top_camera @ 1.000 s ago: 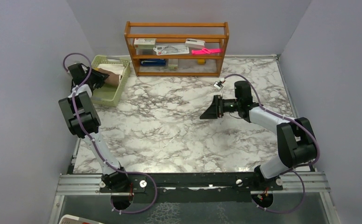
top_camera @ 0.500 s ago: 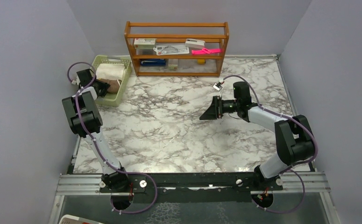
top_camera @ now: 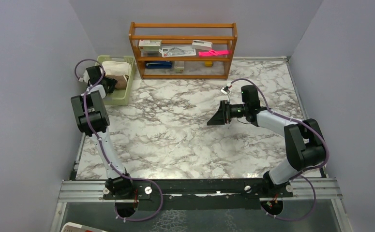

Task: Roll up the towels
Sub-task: Place the towel in the bin, then reset both arms

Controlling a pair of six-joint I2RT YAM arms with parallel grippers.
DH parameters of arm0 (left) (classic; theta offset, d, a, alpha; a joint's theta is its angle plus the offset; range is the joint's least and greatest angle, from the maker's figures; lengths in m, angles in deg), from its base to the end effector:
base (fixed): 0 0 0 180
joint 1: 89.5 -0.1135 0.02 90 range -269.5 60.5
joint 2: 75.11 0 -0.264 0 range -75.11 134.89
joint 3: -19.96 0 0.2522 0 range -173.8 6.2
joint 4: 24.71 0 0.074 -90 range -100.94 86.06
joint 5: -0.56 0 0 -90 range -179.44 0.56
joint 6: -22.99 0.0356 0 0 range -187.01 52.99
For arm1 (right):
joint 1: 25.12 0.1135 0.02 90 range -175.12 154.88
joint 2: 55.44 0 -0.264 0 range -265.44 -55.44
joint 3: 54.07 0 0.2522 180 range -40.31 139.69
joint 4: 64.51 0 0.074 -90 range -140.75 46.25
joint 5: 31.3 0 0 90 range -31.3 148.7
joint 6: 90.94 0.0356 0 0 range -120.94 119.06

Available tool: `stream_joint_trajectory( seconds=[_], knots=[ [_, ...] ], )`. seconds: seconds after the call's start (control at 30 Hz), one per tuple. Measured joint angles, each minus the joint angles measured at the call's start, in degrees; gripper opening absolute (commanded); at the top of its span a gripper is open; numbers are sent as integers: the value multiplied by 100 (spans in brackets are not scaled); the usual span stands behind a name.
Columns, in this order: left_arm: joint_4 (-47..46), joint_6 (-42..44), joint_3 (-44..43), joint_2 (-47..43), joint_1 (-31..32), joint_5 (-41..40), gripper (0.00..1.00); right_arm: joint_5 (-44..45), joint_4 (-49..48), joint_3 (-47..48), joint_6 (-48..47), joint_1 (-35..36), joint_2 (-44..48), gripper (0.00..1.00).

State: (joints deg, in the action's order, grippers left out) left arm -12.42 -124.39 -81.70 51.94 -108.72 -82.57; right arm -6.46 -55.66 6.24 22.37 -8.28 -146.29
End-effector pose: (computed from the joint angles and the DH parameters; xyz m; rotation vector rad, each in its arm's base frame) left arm 0.4673 0.1584 0.1492 -1.3534 1.8216 -0.4929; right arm 0.2872 0.1207 0.1929 -0.5304 2.1965 1.6493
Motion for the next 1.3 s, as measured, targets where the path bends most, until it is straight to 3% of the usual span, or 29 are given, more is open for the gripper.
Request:
stream_joint_trajectory(
  seconds=[0.1, 0.13, 0.2, 0.23, 0.27, 0.4, 0.7, 0.83, 0.87, 0.9, 0.97, 1.0, 1.17, 1.3],
  knots=[
    [20, -24, -125, 61, 50, -57, 30, -2, 52, -4, -50, 0, 0, 44],
    [50, -35, -175, 87, 68, -79, 37, -2, 63, -4, -61, 0, 0, 44],
    [170, -37, -330, 155, 118, -118, 65, -2, 61, -4, -72, 0, -2, 44],
    [275, -17, -439, 201, 153, -149, 88, -2, 63, -4, -74, 0, -9, 44],
    [389, 7, -553, 245, 192, -181, 97, -2, 61, -4, -81, 0, -15, 44],
    [671, 39, -925, 260, 365, -352, 99, 9, 90, -4, -116, 0, -28, 44],
    [1325, 295, -743, -96, 472, -651, 99, 9, 87, -15, -114, 0, -28, 44],
    [1928, 656, -1189, -136, 466, -651, 99, 24, 103, -37, -125, 0, -28, 44],
    [2098, 752, -1381, -136, 466, -651, 99, 42, 105, -50, -131, 0, -28, 47],
    [2232, 852, -1602, -142, 466, -649, 99, 61, 116, -63, -138, 0, -28, 56],
    [2448, 1047, -1958, -221, 466, -647, 99, 149, 188, -68, -166, 0, -26, 87],
    [2557, 1128, -2096, -297, 466, -643, 99, 197, 238, -68, -175, 0, -22, 95],
    [2959, 1499, -2503, -911, 468, -529, 99, 555, 503, -35, -267, 0, 79, 97],
    [3058, 1810, -2240, -1731, 468, -321, 99, 1110, 704, -15, -188, 0, 422, 100]
  ],
)
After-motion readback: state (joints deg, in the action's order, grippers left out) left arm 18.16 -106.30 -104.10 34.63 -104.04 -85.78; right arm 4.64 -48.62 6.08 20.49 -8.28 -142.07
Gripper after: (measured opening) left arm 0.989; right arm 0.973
